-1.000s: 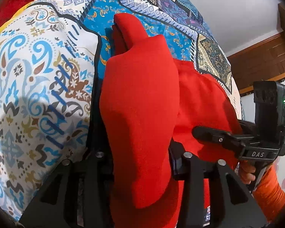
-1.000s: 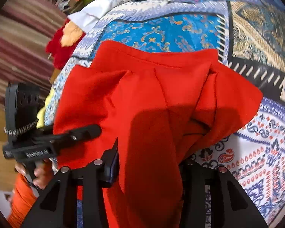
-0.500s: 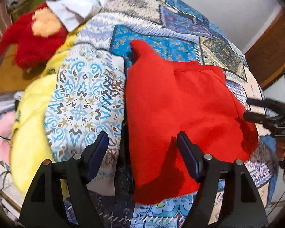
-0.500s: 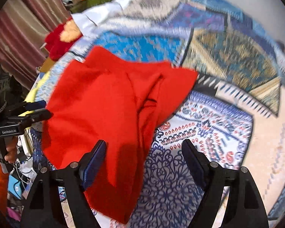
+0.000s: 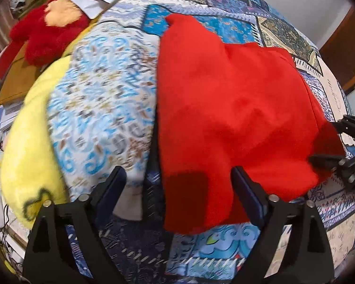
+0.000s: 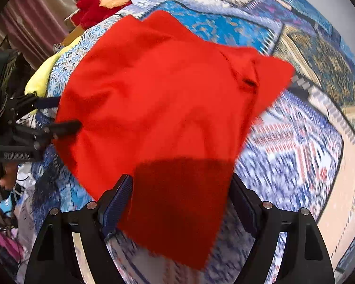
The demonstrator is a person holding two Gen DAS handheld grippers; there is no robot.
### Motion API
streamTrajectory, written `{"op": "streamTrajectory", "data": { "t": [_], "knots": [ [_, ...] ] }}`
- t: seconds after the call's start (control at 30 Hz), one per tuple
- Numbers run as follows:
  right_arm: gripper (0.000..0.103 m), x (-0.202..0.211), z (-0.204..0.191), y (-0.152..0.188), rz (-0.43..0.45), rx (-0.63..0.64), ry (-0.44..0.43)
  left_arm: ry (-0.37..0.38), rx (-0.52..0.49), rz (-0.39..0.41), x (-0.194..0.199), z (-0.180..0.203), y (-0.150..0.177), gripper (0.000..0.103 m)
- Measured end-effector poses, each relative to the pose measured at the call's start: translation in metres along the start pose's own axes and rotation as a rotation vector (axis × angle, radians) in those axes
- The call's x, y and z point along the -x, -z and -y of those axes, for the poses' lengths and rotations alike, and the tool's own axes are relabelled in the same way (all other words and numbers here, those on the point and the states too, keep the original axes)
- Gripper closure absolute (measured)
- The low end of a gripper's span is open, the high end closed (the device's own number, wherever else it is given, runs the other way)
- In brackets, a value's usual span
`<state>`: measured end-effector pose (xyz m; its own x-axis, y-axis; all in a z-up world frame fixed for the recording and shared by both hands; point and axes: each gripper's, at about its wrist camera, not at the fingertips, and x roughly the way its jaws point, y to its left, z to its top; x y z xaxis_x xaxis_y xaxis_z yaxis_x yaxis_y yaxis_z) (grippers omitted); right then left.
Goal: Fold large clothes
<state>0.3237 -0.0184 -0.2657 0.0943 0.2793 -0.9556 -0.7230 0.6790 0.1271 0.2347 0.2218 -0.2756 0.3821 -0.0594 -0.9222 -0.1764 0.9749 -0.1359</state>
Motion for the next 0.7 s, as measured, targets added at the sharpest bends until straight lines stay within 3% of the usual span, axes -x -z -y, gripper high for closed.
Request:
{"op": "streamTrajectory", "data": {
  "t": [0.13,0.33,0.5,0.7],
  "knots": [
    [0.022,0.017,0.029,0.019,0.009,-0.061,-0.003,0.008,0.024,-0.015,0.007,-0.008,0.011,0.009],
    [0.022,0.054,0.05,0.046,0.096,-0.133,0.052,-0.147,0.02,0.058,0.048,-0.003,0.023,0.012],
    [0.022,0.121,0.03,0.052,0.299,-0.135,0.066,-0.139,0.012,0.221,0.115,0.016,0.025,0.013],
    [0.023,0.221,-0.016,0.066,0.607,-0.1,0.042,-0.086,-0.013,0.511,0.219,0.062,0.032,0.013]
  ]
}}
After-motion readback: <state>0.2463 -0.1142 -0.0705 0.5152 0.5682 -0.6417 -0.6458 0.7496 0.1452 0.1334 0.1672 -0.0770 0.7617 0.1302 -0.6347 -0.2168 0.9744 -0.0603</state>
